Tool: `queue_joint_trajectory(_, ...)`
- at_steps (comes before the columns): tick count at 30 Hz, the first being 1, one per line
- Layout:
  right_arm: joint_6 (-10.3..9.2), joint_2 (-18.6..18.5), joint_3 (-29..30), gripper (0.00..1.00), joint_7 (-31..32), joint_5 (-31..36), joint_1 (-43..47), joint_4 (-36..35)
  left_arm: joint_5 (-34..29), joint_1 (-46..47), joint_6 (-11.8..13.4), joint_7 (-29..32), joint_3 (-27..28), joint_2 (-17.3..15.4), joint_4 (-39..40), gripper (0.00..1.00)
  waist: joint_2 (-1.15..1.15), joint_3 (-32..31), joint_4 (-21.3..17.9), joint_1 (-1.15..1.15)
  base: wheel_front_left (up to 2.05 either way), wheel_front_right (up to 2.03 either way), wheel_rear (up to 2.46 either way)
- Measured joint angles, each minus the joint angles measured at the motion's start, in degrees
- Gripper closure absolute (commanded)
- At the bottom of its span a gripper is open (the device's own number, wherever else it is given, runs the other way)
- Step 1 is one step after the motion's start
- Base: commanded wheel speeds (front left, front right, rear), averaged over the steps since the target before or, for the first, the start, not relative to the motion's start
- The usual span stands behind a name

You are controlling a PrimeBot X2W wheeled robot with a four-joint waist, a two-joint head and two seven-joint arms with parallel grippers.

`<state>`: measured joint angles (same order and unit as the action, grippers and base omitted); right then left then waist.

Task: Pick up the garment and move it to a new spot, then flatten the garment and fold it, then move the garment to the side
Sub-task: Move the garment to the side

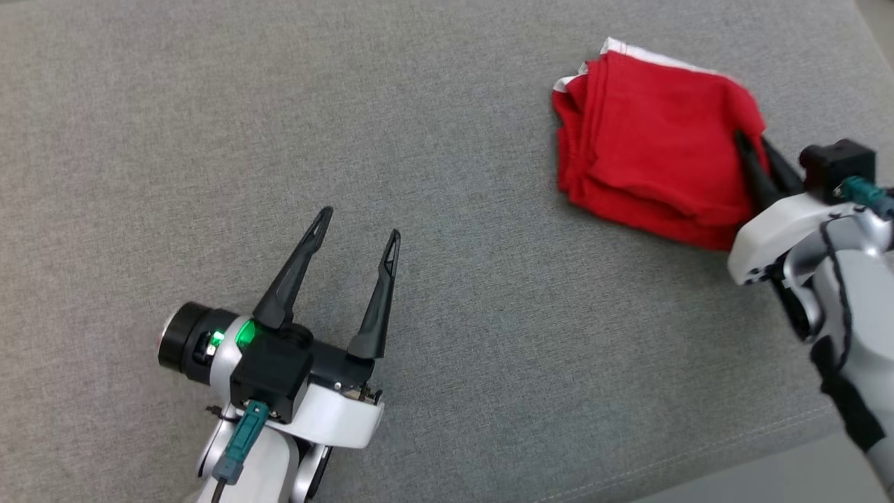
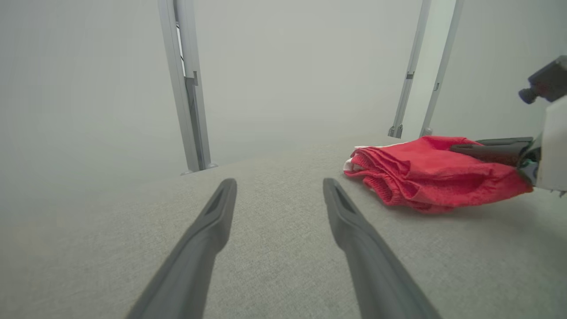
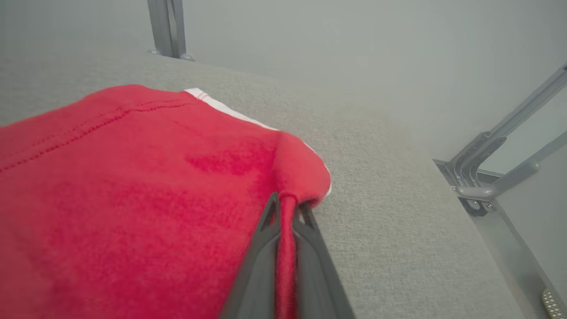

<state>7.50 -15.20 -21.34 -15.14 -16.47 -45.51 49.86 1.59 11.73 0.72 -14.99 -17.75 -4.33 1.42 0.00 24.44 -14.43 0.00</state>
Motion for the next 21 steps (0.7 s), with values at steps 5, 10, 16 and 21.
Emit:
queue_joint_trajectory(5,0.0,-4.39,-0.81,1.0,0.0,3.9,-3.21,-0.38,-0.52,1.49,-0.2,0.0,-0.73,-0.19,2.46,0.0,0.0,1.74,1.15,0.0,0.0,0.0,0.0)
queue_joint_trajectory(10,0.0,-9.51,-0.54,1.0,0.0,9.75,-6.43,-1.47,-1.15,2.6,-0.68,0.0,-1.76,-0.49,4.27,0.0,0.0,3.65,3.04,0.0,0.0,0.0,0.0)
queue_joint_trajectory(16,0.0,-14.26,1.32,1.0,0.0,13.92,-8.62,-0.91,-1.59,3.47,-0.73,0.0,-2.6,-0.69,5.27,0.0,0.0,6.25,5.62,0.0,0.0,0.0,0.0)
queue_joint_trajectory(21,0.0,-17.74,4.15,1.0,0.0,16.25,-9.91,-0.35,-1.79,3.76,-0.64,0.0,-3.1,-0.76,5.84,0.0,0.0,8.32,7.32,0.0,0.0,0.0,0.0)
